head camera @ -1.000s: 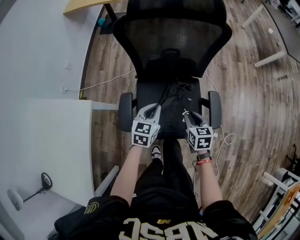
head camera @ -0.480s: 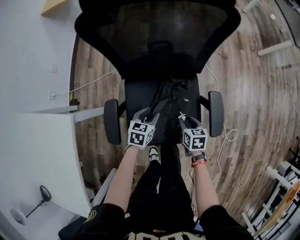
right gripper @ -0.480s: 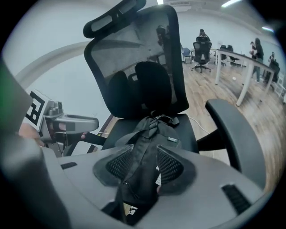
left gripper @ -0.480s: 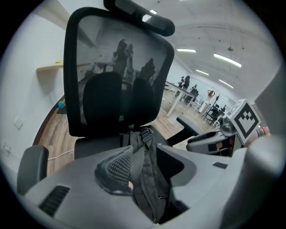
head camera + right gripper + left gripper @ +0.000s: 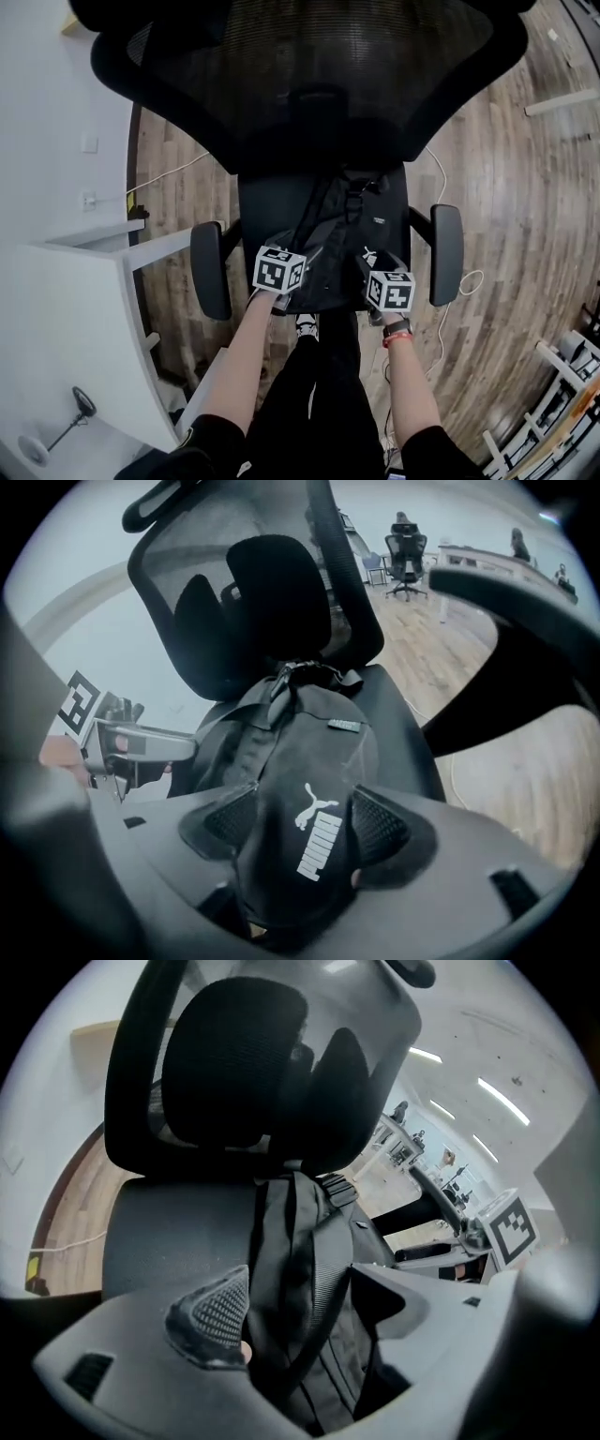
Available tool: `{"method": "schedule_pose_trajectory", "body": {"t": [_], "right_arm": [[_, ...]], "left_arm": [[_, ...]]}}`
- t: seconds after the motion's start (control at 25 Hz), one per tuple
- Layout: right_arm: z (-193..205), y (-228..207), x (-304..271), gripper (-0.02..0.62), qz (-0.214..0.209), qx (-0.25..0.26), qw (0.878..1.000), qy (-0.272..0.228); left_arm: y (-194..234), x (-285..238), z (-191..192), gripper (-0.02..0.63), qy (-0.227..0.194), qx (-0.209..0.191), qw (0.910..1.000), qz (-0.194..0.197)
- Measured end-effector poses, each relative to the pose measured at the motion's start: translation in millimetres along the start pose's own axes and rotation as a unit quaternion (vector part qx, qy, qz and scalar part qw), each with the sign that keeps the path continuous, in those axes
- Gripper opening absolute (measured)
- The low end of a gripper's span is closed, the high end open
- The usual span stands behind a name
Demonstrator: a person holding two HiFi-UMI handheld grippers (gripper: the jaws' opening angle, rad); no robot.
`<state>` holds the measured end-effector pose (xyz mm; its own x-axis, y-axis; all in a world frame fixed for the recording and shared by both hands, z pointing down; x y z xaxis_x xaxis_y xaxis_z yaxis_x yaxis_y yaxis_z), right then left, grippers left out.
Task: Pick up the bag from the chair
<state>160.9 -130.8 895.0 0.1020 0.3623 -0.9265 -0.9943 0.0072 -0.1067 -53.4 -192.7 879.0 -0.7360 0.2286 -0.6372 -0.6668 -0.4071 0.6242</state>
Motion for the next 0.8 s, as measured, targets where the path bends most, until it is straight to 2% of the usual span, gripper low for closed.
{"method": "schedule_pose_trajectory", "body": {"t": [0.2,0.36,0.52,0.72,0.8], "right_arm": [[5.7,-9.4,-26.0,0.367,0.014,-0.005,1.0,0.015],[14.5,-13.4,-43.3,0.391,0.013,-0.012,0.999,0.035],[21.8,-16.9,-52.2,0.388,0.016,-0.007,0.999,0.038],[22.1,-19.6,-55.0,0.335,0.064,0.032,0.997,0.018],[22.8,-15.9,-54.0,0.311,0.065,0.039,0.997,0.019]], "left_arm": [[20.9,-24.9,14.7,0.402,0.028,0.031,0.9987,0.027],[30.2,-40.8,31.0,0.414,0.052,0.026,0.9982,0.011],[36.1,-54.7,39.3,0.411,0.068,0.015,0.9972,-0.027],[40.1,-62.0,36.8,0.404,0.082,-0.006,0.9939,-0.074],[38.5,-61.4,35.4,0.333,0.09,-0.007,0.9937,-0.066]]}}
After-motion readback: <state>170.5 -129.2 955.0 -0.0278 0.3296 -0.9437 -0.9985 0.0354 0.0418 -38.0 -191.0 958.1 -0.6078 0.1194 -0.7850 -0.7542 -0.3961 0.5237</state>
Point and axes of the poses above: the fingertips, and each gripper's own axes: x backward along the fingers, y to its left, z out of its underside, the point moved 6 cm from there along x, backward along the fingers, and after that the axes turned 13 degrees about z, right-handed, at the moved point
